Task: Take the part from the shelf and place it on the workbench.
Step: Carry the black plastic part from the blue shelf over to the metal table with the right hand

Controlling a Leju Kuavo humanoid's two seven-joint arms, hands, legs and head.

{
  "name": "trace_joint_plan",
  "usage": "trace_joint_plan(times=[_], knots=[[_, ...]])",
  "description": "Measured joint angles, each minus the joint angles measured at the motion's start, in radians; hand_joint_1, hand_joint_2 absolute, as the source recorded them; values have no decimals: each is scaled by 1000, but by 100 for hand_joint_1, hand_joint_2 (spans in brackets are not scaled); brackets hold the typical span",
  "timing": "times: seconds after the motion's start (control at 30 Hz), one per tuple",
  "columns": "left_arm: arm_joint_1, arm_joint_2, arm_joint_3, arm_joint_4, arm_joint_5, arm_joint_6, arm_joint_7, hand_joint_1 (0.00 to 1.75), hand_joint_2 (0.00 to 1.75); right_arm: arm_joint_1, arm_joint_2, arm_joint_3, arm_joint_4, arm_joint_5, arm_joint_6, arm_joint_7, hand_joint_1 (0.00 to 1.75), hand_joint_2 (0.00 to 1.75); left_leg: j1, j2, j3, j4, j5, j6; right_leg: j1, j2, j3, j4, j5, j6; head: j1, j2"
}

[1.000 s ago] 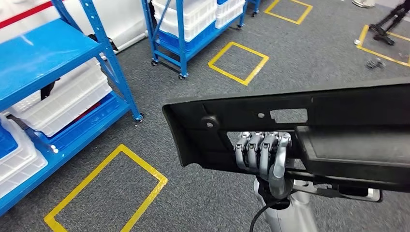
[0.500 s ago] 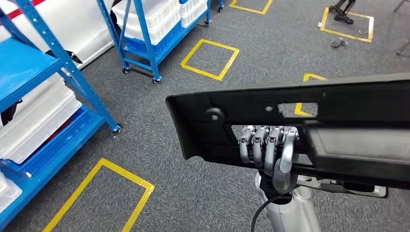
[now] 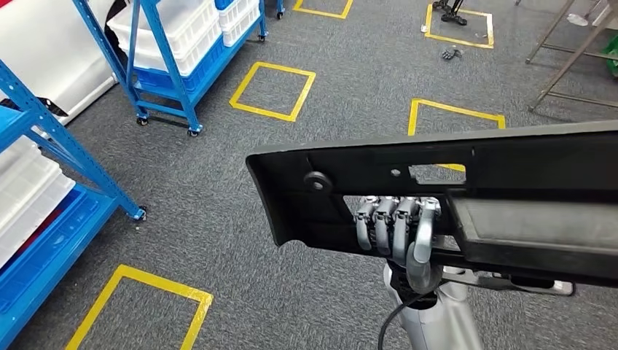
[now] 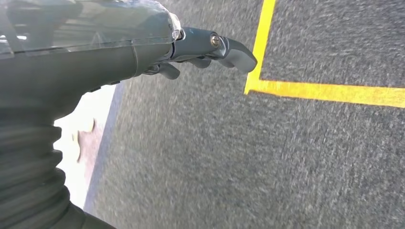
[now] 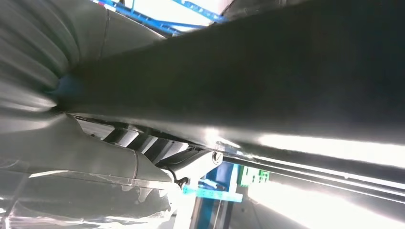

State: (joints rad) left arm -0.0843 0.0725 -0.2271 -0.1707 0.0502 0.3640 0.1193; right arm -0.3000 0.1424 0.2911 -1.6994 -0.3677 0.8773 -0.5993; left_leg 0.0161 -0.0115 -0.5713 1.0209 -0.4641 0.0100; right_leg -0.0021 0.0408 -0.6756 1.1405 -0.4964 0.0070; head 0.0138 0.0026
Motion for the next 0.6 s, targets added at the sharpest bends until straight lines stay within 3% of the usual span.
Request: trace_joint_plan(times=[0.07, 0.1, 0.13, 0.2, 0.23, 0.3, 0.33, 0.4, 0.47, 0.53, 0.6], knots=[[5, 0, -1, 0, -1, 1, 3, 0, 175, 5, -2, 0, 0, 0, 0, 0, 175, 175, -4, 24, 0, -1, -2, 4, -3, -29, -63, 127, -58, 6, 2, 0], [7, 1, -2, 0, -1, 1, 4, 0, 175, 8, -4, 0, 1, 0, 0, 0, 175, 175, -5, 36, 0, -1, -3, 5, -5, -32, -85, 169, -68, 7, 2, 0], [8, 1, -2, 1, -3, 1, 6, 0, 175, 11, -6, 0, 1, 0, 1, 0, 175, 175, -6, 49, 1, -1, -5, 6, -6, -35, -88, 175, -60, 7, 2, 0], [7, 1, -6, 1, -8, 1, 10, 0, 175, 13, -8, 0, 1, 0, 1, 0, 175, 175, -8, 71, 6, -1, -9, 4, -4, -51, -37, 77, -1, 1, 2, 0], [6, 0, -10, 1, -11, 0, 12, 0, 175, 13, -8, 0, 1, 0, 1, 1, 175, 175, -9, 80, 10, -1, -12, 2, 1, -76, 3, 4, 24, -5, 2, 0], [6, -3, -17, 1, -17, 1, 16, 0, 175, 10, -9, 0, 0, 0, 1, 5, 175, 175, -13, 97, 16, 0, -19, -6, 15, -112, 52, -90, 47, -17, 2, 0], [6, -5, -20, 1, -20, 2, 16, 0, 175, 9, -10, 0, 0, 0, 0, 8, 175, 175, -14, 107, 18, -1, -21, -11, 20, -117, 57, -103, 45, -22, 2, 0], [4, -9, -25, 1, -25, 3, 17, 0, 175, 8, -12, 0, 0, 0, -2, 12, 175, 175, -14, 120, 24, -2, -27, -20, 19, -92, 58, -110, 49, -29, 1, 0], [3, -12, -29, 1, -28, 5, 17, 0, 175, 5, -13, 0, -1, -1, -3, 15, 175, 175, -11, 89, 14, 32, -53, -28, 11, -69, 65, -123, 55, -39, 0, 0], [6, -13, -33, 1, -30, 5, 17, 0, 175, 3, -13, 0, -2, -1, -3, 16, 175, 175, -8, 39, -36, 140, -111, -32, 7, -47, 69, -127, 58, -47, -3, 0], [8, -14, -36, 1, -31, 5, 18, 0, 175, 6, -14, 0, -1, -1, -4, 18, 175, 175, -7, 23, -98, 257, -149, -35, 7, -21, 69, -125, 57, -49, -5, 0]])
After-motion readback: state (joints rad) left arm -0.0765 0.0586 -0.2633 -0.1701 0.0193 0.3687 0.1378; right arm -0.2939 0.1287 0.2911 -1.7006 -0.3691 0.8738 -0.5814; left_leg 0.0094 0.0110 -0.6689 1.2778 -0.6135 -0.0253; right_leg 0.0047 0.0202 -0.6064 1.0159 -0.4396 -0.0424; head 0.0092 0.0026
